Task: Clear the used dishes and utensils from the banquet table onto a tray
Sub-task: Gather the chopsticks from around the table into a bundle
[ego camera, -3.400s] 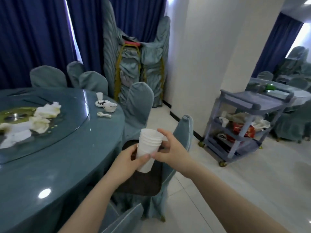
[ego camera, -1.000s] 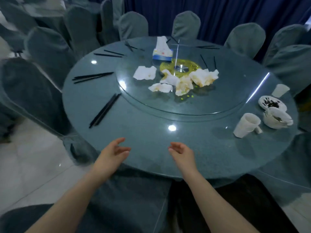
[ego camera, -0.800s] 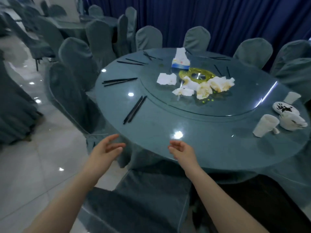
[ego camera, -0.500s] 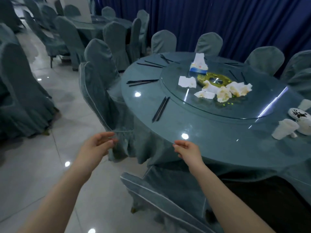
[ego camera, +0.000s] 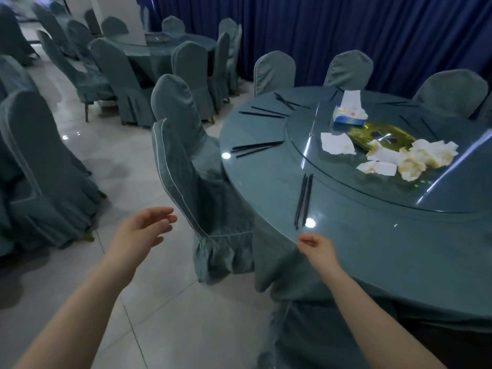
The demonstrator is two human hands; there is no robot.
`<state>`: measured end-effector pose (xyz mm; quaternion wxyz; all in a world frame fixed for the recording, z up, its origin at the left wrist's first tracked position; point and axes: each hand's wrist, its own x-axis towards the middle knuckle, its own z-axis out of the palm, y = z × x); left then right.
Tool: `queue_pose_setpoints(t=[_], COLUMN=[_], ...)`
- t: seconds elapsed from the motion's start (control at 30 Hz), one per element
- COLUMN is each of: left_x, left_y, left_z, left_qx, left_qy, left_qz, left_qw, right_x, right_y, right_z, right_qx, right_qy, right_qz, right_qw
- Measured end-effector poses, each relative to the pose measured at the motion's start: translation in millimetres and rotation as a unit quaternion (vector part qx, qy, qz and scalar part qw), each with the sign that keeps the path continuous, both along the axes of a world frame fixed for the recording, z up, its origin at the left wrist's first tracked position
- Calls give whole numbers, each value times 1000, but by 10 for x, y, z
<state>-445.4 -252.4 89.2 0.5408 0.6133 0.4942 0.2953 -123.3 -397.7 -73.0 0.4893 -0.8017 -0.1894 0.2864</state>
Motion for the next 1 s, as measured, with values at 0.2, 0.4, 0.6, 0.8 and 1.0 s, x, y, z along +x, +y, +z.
queue_pose_setpoints(t=[0.2,0.4,0.6,0.8,1.0], left_x=[124,538,1132,1970,2680], left_y=[998,2037,2698,3151,3542], left_z=[7,-100,-267,-517,-850], left_qx=[-32,-32,-46,-54,-53], left_qy=[-45,-38,-11,15,54], left_qz=[-25,-111,-205,-265,-290], left_qw=[998,993,978,963,954], right_x=[80,215,516,979,1363], right_y=[725,1196,1345,1520,1812], right_z=[-100,-181,-177,-371,-518], right_qx=[-64,-140,-242,-320,-335], right_qy=[-49,-83,-132,-94,-128], right_qz=[-22,-110,-146,-158,-173], right_qw=[997,981,950,929,918])
